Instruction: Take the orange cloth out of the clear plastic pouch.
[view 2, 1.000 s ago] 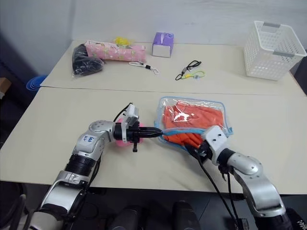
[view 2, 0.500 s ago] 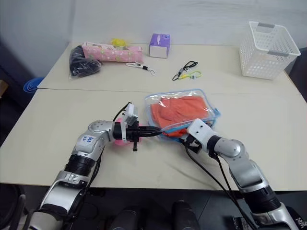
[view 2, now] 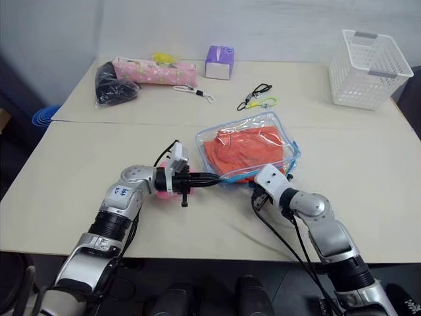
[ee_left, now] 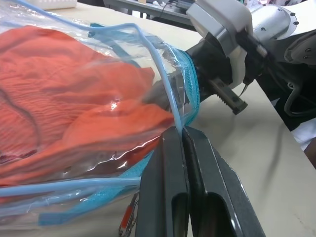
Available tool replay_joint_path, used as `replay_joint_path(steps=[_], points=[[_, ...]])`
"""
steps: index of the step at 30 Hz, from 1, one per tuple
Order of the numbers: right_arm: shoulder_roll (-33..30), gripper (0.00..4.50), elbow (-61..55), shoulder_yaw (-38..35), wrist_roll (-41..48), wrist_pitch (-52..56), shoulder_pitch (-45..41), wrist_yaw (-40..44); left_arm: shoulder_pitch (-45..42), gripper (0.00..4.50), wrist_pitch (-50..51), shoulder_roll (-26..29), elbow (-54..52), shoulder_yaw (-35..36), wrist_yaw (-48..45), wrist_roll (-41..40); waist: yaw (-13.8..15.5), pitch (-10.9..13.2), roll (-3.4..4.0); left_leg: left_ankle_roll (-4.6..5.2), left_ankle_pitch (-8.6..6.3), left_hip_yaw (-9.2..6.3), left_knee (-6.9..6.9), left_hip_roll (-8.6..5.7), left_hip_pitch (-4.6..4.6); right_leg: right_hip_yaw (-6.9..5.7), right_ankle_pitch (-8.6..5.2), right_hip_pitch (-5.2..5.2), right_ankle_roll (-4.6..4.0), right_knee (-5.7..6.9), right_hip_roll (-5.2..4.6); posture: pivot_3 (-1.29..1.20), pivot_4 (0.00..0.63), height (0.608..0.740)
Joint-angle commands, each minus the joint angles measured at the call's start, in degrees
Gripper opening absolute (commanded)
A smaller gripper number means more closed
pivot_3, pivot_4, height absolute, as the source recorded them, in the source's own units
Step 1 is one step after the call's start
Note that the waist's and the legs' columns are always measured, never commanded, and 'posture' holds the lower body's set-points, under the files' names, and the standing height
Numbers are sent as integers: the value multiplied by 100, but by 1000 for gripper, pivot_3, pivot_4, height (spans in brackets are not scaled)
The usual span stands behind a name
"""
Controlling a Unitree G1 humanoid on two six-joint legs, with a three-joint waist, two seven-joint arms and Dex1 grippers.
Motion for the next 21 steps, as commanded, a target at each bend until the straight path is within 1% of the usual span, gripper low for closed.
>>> replay_joint_path(steps=[1, 2, 5, 6, 10, 14, 21], points=[[-53, 491, -479, -537, 712, 514, 207, 283, -110, 0, -164, 81, 45, 135, 31, 0, -1, 0, 1, 1, -1, 0, -2, 0, -3, -2, 0, -1, 0, -2, -1, 0, 150, 740], [-182, 688, -587, -554, 841, 687, 326, 456, -110, 0, -193, 94, 65, 134, 31, 6, -5, 0, 1, 2, -2, -1, -2, 0, -5, -3, 0, -2, 0, -3, -1, 0, 150, 740], [-370, 1657, -752, -633, 749, 315, 557, 587, -109, 0, -250, 157, 112, 145, 6, 0, -7, 0, 0, 5, -5, -3, -4, 0, -8, -6, 0, -2, 0, -9, -1, 0, 150, 740], [-412, 2067, -844, -669, 771, 266, 608, 626, -110, 0, -270, 188, 130, 154, -13, -5, -10, 0, 1, 5, -5, -2, -4, 0, -8, -5, 0, -2, 0, -11, -1, 0, 150, 740], [-472, 3421, -1079, -812, 952, 454, 619, 655, -118, 0, -400, 311, 218, 145, -107, 34, -27, 1, 1, 3, -4, -2, -5, 1, -7, -4, 0, -3, 0, -9, 1, 0, 150, 740], [-505, 3421, -864, -690, 679, 338, 412, 535, -162, 0, -495, 332, 306, 125, -157, 45, -20, 1, 1, 1, -3, -2, -5, 1, -5, -4, 0, -3, 0, -7, 1, 0, 150, 740], [-177, 3421, -197, -217, 71, 152, -160, 136, -167, 0, -573, 307, 313, 100, -229, 22, -24, 1, 2, 1, -3, -2, -6, 1, -9, -4, 0, -10, 0, -7, 0, 0, 150, 740]])
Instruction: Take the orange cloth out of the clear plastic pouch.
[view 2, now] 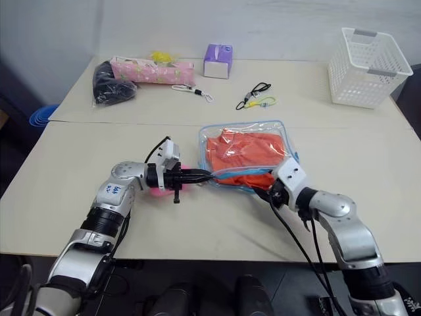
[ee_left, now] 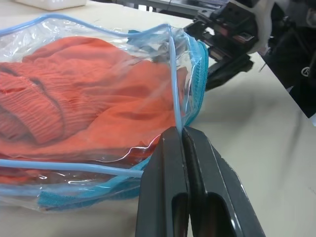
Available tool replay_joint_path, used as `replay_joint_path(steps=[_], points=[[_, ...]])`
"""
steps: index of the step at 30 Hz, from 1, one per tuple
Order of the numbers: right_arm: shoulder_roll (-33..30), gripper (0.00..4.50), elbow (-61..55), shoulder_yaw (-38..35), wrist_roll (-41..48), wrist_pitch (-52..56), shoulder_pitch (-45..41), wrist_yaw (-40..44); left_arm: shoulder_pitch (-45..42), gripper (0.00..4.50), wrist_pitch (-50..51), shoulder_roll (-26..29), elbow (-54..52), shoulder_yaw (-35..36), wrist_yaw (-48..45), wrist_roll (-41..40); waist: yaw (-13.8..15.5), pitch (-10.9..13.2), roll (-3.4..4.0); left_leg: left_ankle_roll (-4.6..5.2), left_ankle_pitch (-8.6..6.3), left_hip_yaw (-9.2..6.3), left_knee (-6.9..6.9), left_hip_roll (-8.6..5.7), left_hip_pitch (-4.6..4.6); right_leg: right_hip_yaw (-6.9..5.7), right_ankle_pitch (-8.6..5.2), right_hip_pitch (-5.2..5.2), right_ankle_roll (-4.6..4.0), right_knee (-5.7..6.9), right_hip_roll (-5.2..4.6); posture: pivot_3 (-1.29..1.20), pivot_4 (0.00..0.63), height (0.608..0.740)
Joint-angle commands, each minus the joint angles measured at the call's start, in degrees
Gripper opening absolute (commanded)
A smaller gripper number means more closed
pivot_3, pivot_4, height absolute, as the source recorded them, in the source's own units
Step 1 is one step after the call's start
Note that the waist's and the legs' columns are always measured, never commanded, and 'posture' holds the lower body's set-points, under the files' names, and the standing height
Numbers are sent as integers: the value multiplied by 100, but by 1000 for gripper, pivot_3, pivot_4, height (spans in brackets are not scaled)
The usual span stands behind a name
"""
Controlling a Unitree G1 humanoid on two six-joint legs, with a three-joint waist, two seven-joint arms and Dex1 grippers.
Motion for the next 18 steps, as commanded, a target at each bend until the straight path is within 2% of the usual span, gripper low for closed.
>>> replay_joint_path(steps=[1, 5, 10, 18], points=[[83, 3421, 262, 195, -296, -254, -207, -134, -84, 0, -76, -6, -52, 49, -58, -12, -1, 0, 0, 0, 0, 3, 0, 0, -3, 2, 0, -5, 0, 2, 0, 0, 150, 740], [225, 3421, 548, 483, -528, -464, -435, -155, -89, 0, -80, -12, -60, 53, -85, -19, -1, 0, 1, -4, 4, 6, 15, -2, -64, 5, 0, -69, 0, 22, 0, 0, 150, 740], [383, 3421, 586, 527, -525, -574, -483, -96, -114, 0, -87, 17, -40, 73, -104, -18, -3, 0, 1, -9, 7, 5, 15, -2, -68, 1, 0, -77, 0, 51, 0, 0, 150, 740], [424, 3421, 214, -62, 370, -291, -309, 321, -94, 0, -76, 71, -74, 107, -84, -30, 1, 0, 1, -9, 8, 5, 15, -2, -69, 2, 0, -76, 0, 54, 1, 0, 150, 740]])
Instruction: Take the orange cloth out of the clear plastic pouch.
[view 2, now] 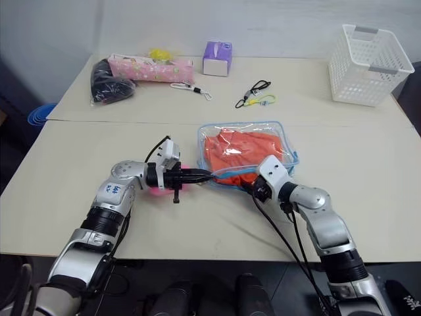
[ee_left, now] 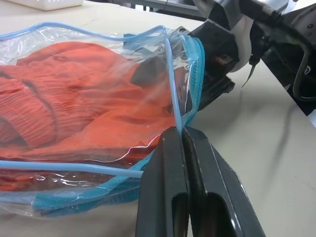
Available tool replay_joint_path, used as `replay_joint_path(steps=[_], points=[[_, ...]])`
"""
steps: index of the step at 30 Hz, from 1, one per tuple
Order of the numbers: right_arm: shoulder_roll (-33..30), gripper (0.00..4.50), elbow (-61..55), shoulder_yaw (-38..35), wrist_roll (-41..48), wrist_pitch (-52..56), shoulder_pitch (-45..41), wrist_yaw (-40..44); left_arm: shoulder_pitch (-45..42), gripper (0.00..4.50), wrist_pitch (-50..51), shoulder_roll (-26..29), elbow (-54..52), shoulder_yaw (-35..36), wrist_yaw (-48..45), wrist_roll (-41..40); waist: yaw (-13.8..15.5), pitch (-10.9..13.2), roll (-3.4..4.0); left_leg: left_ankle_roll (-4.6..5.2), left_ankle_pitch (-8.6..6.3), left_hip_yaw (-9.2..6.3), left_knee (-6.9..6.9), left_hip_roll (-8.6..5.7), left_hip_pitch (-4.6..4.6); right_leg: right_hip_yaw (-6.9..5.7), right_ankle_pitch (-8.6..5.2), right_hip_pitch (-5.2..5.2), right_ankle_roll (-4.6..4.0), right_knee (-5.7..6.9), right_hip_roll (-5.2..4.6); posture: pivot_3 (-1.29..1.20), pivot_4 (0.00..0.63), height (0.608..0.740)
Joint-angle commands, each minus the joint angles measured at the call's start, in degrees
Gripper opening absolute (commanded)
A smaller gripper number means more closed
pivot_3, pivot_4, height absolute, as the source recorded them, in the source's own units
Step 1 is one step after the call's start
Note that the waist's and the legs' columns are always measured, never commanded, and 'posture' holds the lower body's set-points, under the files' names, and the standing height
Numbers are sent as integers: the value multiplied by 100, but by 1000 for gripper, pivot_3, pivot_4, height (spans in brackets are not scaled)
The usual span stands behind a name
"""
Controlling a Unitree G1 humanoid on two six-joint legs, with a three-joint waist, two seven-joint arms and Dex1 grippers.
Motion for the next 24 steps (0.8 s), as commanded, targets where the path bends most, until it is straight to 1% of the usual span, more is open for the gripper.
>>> replay_joint_path(steps=[1, 5, 10, 13, 17, 20, 24], points=[[20, 3421, -321, -296, 396, 81, 23, 129, -68, 0, -43, 51, -80, 101, -31, -30, 1, 0, 0, 0, 0, 0, 0, 0, 0, 0, 0, 0, 0, 0, 0, 0, 150, 740], [48, 3421, -304, -164, 549, 43, 32, 353, -41, 0, -22, 32, -135, 87, -12, -38, -2, 0, 0, 0, 0, -1, 0, 0, 1, -1, 0, -1, 0, 0, 1, 0, 150, 740], [108, 3421, -180, -6, 443, -67, -12, 371, -21, 0, 6, 48, -185, 97, -8, -52, 0, 0, 0, 0, 0, -1, 0, 0, 1, 0, 0, -1, 0, 1, 0, 0, 150, 740], [46, 3421, 149, 99, 77, -350, -129, 264, 0, 0, 4, 79, -200, 101, -14, -43, -1, 0, 0, 0, 0, -1, 0, 0, 1, 0, 0, 0, 0, 0, 0, 0, 150, 740], [151, 3421, 520, 61, -234, -530, -369, -78, 16, 0, 13, 91, -232, 102, -19, -57, -9, 0, 0, 0, 0, 0, 0, 0, 1, -1, 0, -2, 0, 1, 1, 0, 150, 740], [47, 3421, 672, 207, -500, -664, -451, -89, 36, 0, 17, 95, -260, 101, -26, -68, -8, 0, 0, -2, 2, 0, 0, 0, 1, 0, 0, -2, 0, 3, 0, 0, 150, 740], [-190, 3421, 884, 613, -1048, -1077, -573, 84, 54, 0, 23, 103, -287, 102, -31, -76, -10, 0, 0, -2, 2, 1, 0, -1, 1, 0, 0, -2, 0, 4, 0, 0, 150, 740]])
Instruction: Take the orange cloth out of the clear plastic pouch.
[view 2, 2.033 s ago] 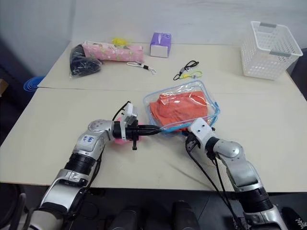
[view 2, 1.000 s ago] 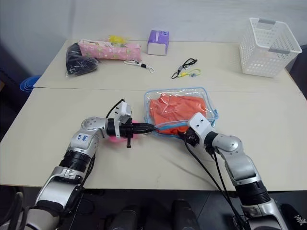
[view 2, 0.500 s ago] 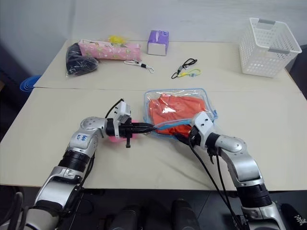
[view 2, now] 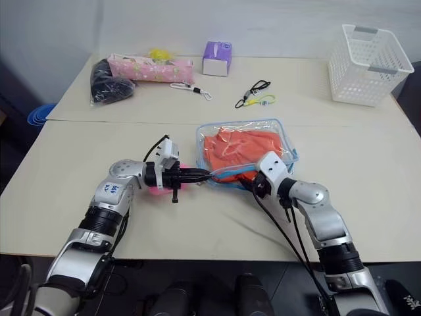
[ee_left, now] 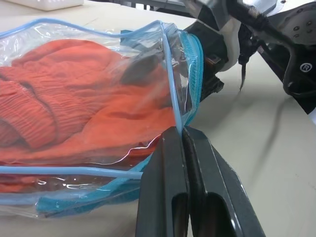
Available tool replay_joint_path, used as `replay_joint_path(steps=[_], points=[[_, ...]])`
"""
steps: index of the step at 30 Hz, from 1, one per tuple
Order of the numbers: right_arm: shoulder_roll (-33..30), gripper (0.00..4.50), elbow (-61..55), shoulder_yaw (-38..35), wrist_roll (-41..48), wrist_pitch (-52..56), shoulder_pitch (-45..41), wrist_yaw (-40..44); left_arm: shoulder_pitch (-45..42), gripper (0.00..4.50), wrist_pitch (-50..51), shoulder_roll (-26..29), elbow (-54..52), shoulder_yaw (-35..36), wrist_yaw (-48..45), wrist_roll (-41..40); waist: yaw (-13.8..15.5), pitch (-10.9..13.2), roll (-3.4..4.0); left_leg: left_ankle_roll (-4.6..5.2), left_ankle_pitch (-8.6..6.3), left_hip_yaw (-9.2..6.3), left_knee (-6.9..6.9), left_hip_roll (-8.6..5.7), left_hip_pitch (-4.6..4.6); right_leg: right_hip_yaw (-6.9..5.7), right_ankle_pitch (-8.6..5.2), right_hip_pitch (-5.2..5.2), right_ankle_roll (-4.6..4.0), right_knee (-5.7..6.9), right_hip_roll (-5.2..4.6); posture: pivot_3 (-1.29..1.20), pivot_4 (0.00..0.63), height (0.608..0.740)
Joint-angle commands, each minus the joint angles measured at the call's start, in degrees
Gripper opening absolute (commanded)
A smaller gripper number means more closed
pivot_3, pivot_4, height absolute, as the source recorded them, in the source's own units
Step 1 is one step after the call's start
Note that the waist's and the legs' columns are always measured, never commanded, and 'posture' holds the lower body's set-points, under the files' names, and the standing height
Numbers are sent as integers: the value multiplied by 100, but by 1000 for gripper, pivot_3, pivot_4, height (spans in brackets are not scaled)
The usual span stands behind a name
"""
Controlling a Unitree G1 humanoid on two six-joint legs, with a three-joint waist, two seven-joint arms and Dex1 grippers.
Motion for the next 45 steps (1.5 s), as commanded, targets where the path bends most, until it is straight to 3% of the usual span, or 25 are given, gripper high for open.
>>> replay_joint_path(steps=[1, 8, 9, 13, 20, 24, 27, 30, 36, 39, 41, 45], points=[[-206, 3421, 140, 319, -500, -404, -153, 84, 44, 0, 5, 51, -215, 103, -36, -76, -1, 0, 0, 0, 0, 1, 0, 0, 0, 1, 0, 0, 0, -1, 0, 0, 150, 740], [209, 3421, 754, 602, -738, -136, -567, -47, 25, 0, -1, -6, -184, 80, -32, -81, -18, 0, 0, -7, 6, 0, 1, 0, 9, 0, 0, 1, 0, 0, 1, 0, 150, 740], [328, 3250, 851, 552, -667, 33, -607, -83, 21, 0, 3, -19, -185, 78, -25, -83, -23, 0, 0, -8, 7, -1, 1, 0, 10, 0, 0, 1, 0, 0, 1, 0, 150, 740], [523, 2293, 1018, 442, -517, 337, -685, -40, 13, 0, 5, -42, -178, 79, -19, -80, -22, -1, 1, -9, 9, -3, 2, 0, 12, 0, 0, 1, 0, 15, 0, 0, 150, 740], [371, 28, 519, 159, -115, 774, -517, 217, 59, 0, 61, -58, -211, 143, 66, -118, 0, -1, 1, -8, 9, -4, 3, 0, 10, -1, 0, 3, 0, 17, -1, 0, 150, 740], [629, 28, -154, -731, 1125, 1327, -490, 386, 26, 0, 367, -139, -251, 255, 264, -260, 7, -1, 0, -7, 8, -8, 2, -1, 2, -4, 0, 1, 0, 14, -2, 0, 150, 740], [296, 28, -643, -846, 1670, 1464, -298, 1099, 11, 0, 709, -243, -366, 356, 501, -349, 7, 0, 1, -7, 8, -9, 1, -1, -2, -5, 0, -2, 0, 15, -2, 0, 150, 740], [-398, 28, -1380, -927, 2610, 1829, 188, 2366, 52, 0, 1183, -372, -509, 547, 874, -534, 32, 0, 1, -4, 6, -12, -2, -1, -3, -7, 0, 0, 0, 10, -2, 0, 150, 740], [-1537, 28, -2345, -1375, 3775, 2940, 881, 2943, 228, 0, 1635, -426, -836, 671, 1336, -592, 31, 1, 0, 1, 4, -13, 0, -3, -5, -9, 0, 4, 0, 2, -4, 0, 150, 740], [-1866, 28, -2749, -1938, 4366, 3289, 1294, 2852, 356, 0, 1688, -346, -1010, 679, 1363, -592, 31, 1, -1, 0, 4, -16, -1, -1, -2, -9, 0, 4, 0, -10, -4, 0, 150, 740], [-2130, 28, -2781, -2737, 4827, 3588, 1513, 2732, 451, 0, 1594, -189, -1053, 706, 1295, -543, 33, 2, -1, -1, 5, -14, -1, -1, 2, -6, 0, 6, 0, -13, -4, 0, 150, 740], [-2770, 28, -2191, -4045, 5366, 4042, 1438, 2636, 702, 0, 1018, 221, -1107, 559, 751, -388, 30, 1, -1, -4, 7, -11, -1, -1, 7, -4, 0, 8, 0, -15, -5, 0, 150, 740]])
